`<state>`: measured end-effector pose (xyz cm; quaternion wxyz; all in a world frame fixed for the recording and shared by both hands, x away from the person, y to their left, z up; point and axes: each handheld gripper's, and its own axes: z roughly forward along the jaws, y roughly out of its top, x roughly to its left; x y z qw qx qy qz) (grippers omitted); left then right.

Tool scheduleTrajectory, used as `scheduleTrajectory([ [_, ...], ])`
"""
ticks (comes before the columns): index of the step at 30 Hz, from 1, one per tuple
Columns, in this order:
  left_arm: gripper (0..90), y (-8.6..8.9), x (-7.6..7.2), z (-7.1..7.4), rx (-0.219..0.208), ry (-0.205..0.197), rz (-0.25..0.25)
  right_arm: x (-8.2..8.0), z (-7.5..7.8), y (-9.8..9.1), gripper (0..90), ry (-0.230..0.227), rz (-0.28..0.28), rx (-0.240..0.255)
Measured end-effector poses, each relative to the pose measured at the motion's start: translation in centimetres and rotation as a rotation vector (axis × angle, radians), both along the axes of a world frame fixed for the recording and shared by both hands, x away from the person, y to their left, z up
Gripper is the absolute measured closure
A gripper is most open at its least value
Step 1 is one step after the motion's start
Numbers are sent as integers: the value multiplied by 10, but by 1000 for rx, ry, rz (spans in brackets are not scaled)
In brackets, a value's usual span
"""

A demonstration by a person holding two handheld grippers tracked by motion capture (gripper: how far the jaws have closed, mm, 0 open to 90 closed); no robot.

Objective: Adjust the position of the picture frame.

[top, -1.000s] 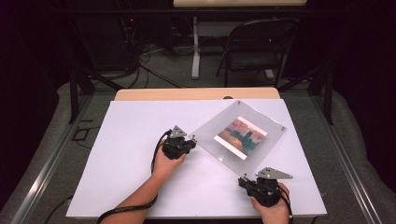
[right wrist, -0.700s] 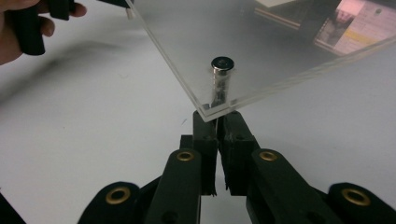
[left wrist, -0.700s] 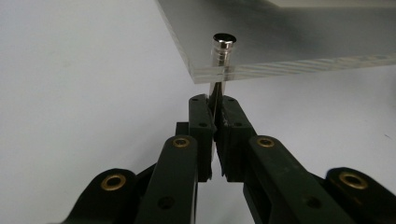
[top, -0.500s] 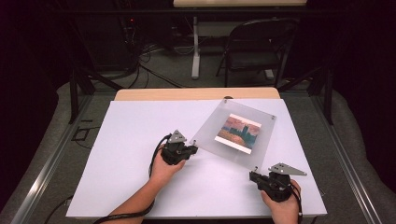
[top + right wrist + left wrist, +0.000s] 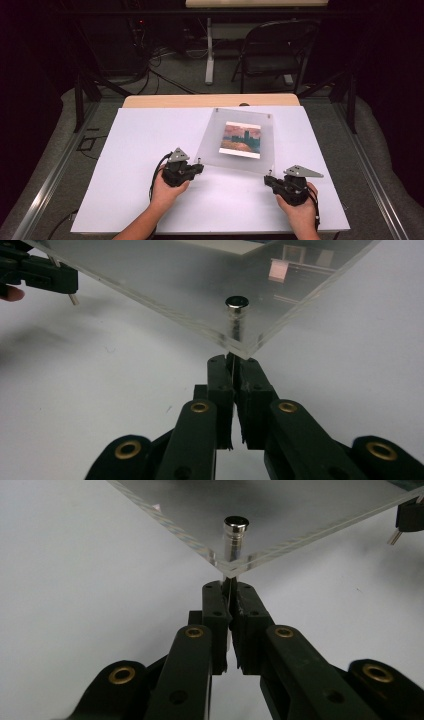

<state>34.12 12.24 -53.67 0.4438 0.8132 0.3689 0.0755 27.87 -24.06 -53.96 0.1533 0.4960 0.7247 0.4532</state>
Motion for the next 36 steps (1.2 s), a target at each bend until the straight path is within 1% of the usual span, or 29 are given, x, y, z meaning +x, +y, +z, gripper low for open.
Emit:
scheduleTrajectory([
  [10, 855, 25, -15, 1, -10, 14, 71, 21, 0, 20, 858, -3, 57, -2],
  [17, 855, 40, -20, 1, -17, 17, 119, 34, 0, 35, 857, -5, 94, 9],
  [21, 854, 47, -15, -1, -19, 16, 159, 40, -2, 43, 857, -11, 113, 10],
  [24, 853, 49, -9, -3, -26, 18, 172, 44, -2, 48, 857, -19, 114, 5],
  [27, 852, 46, -5, -5, -29, 22, 172, 47, -3, 48, 857, -17, 100, -2],
  [32, 851, 40, 0, -5, -30, 24, 157, 53, -3, 42, 854, -15, 69, 5],
  [36, 851, 40, 3, -5, -36, 25, 169, 56, -2, 42, 855, -15, 63, 1],
])
